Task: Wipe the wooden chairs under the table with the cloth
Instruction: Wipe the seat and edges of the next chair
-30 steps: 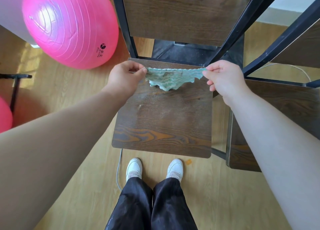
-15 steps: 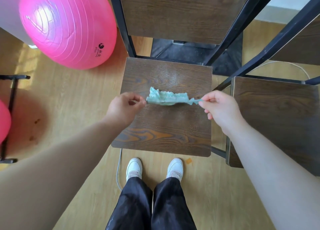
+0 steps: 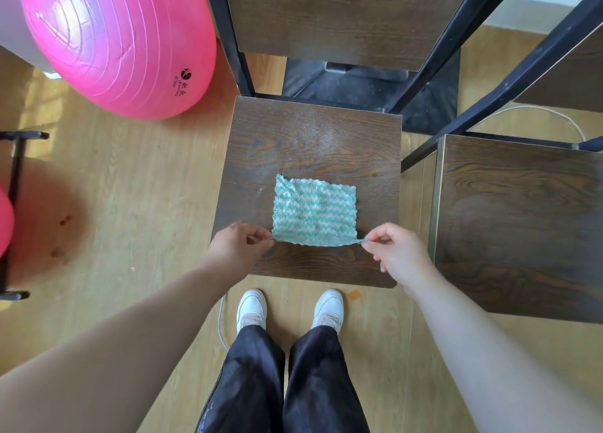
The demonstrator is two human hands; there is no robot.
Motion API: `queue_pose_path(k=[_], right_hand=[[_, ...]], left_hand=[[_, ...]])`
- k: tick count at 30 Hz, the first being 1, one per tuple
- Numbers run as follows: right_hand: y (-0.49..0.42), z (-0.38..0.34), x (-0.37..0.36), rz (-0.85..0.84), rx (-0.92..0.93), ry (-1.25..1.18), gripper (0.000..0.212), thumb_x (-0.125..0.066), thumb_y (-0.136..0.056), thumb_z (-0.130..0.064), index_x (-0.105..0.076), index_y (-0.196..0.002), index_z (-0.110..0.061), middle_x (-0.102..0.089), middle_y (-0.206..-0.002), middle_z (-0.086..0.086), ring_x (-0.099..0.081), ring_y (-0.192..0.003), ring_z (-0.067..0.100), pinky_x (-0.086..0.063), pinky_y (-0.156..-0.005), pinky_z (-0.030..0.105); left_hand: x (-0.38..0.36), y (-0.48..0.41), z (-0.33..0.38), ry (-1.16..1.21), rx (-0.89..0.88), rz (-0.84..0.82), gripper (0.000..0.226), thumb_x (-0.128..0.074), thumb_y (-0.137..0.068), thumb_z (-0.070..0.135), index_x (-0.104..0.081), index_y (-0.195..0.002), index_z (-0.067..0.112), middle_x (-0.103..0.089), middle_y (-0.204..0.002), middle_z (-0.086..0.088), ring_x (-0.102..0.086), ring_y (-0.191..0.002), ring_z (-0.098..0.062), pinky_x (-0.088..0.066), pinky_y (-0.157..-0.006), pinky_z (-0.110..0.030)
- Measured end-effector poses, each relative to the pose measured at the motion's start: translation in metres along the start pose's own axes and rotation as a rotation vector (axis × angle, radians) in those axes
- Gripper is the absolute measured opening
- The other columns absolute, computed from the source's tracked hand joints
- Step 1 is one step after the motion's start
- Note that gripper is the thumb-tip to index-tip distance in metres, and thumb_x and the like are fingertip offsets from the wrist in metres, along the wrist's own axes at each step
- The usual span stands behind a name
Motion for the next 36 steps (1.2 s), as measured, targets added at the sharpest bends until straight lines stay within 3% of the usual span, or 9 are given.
queue_pose_path(k=[7, 11, 15, 19, 22, 24, 27, 33, 36], right_hand=[[0.008, -0.017, 0.023, 0.021, 0.050, -0.112, 0.006, -0.071, -0.085, -0.014, -0.069, -0.083, -0.018, -0.068, -0.081, 0.006, -0.055, -0.054, 0.011, -0.049, -0.054, 0.027], [0.023, -0.011, 0.022, 0.002, 0.033, -0.125, 0.004, -0.070, -0.086, -0.011, -0.069, -0.085, -0.015, -0.069, -0.082, 0.006, -0.053, -0.051, 0.003, -0.048, -0.050, 0.024], [0.040, -0.010, 0.024, -0.004, 0.032, -0.173, 0.003, -0.070, -0.086, -0.011, -0.069, -0.087, -0.013, -0.069, -0.082, 0.007, -0.054, -0.052, 0.005, -0.048, -0.054, 0.028], [0.058, -0.013, 0.028, -0.025, 0.031, -0.247, 0.005, -0.071, -0.087, -0.016, -0.073, -0.092, -0.017, -0.071, -0.082, -0.002, -0.058, -0.064, 0.011, -0.052, -0.061, 0.033], [0.069, -0.014, 0.025, -0.085, 0.022, -0.356, 0.009, -0.071, -0.087, -0.014, -0.071, -0.096, -0.011, -0.066, -0.070, -0.004, -0.055, -0.060, 0.011, -0.048, -0.057, 0.030], [0.075, -0.016, 0.023, -0.105, 0.028, -0.383, 0.010, -0.070, -0.087, -0.011, -0.069, -0.097, -0.008, -0.065, -0.069, -0.003, -0.054, -0.062, 0.012, -0.046, -0.055, 0.030], [0.079, -0.014, 0.023, -0.111, 0.024, -0.381, 0.009, -0.070, -0.088, -0.010, -0.069, -0.096, -0.008, -0.063, -0.073, 0.004, -0.053, -0.064, 0.014, -0.044, -0.055, 0.030], [0.039, -0.016, 0.019, -0.061, -0.012, -0.337, 0.006, -0.071, -0.086, -0.011, -0.068, -0.091, -0.009, -0.058, -0.066, 0.003, -0.048, -0.054, 0.013, -0.041, -0.049, 0.026], [0.001, -0.025, 0.017, -0.021, -0.006, -0.236, 0.008, -0.071, -0.086, -0.016, -0.068, -0.092, -0.012, -0.060, -0.069, 0.006, -0.050, -0.057, 0.015, -0.044, -0.049, 0.027]], left_hand=[[0.017, 0.005, 0.023, 0.004, -0.130, -0.005, 0.008, -0.074, -0.088, 0.028, -0.068, -0.083, 0.032, -0.061, -0.090, 0.010, -0.055, -0.080, 0.000, -0.036, -0.061, -0.005], [0.016, 0.018, 0.019, -0.009, -0.134, -0.048, 0.010, -0.074, -0.086, 0.029, -0.068, -0.081, 0.035, -0.063, -0.092, 0.009, -0.056, -0.080, 0.001, -0.036, -0.063, -0.004], [0.025, 0.033, 0.024, 0.042, -0.110, -0.024, 0.004, -0.073, -0.088, 0.030, -0.072, -0.089, 0.027, -0.062, -0.092, 0.010, -0.057, -0.081, -0.001, -0.037, -0.061, -0.004], [0.034, 0.047, 0.032, 0.111, -0.081, -0.050, 0.006, -0.073, -0.087, 0.032, -0.071, -0.090, 0.027, -0.062, -0.083, 0.011, -0.053, -0.065, 0.000, -0.034, -0.051, -0.012], [0.039, 0.055, 0.031, 0.143, -0.067, -0.087, 0.007, -0.075, -0.086, 0.032, -0.071, -0.088, 0.027, -0.060, -0.072, 0.014, -0.049, -0.054, 0.004, -0.033, -0.048, -0.014], [0.045, 0.059, 0.028, 0.148, -0.062, -0.097, 0.007, -0.076, -0.085, 0.033, -0.072, -0.085, 0.027, -0.061, -0.071, 0.013, -0.049, -0.056, 0.001, -0.035, -0.051, -0.018], [0.048, 0.063, 0.023, 0.179, -0.053, -0.111, 0.008, -0.076, -0.085, 0.033, -0.073, -0.081, 0.027, -0.060, -0.069, 0.009, -0.046, -0.058, -0.007, -0.035, -0.053, -0.024], [0.039, 0.032, 0.021, 0.144, -0.007, -0.127, 0.007, -0.073, -0.087, 0.029, -0.071, -0.082, 0.026, -0.056, -0.057, 0.015, -0.043, -0.046, -0.001, -0.032, -0.049, -0.023], [0.038, -0.009, 0.027, 0.096, -0.004, -0.086, 0.008, -0.073, -0.087, 0.030, -0.070, -0.081, 0.028, -0.059, -0.068, 0.011, -0.047, -0.054, -0.007, -0.035, -0.055, -0.023]])
Point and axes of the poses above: each hand's wrist, its own y-axis away from the middle knuckle, its own x-axis out of the back of the hand, z = x × y, the point moved 9 cm from there along -y, towards the middle knuckle
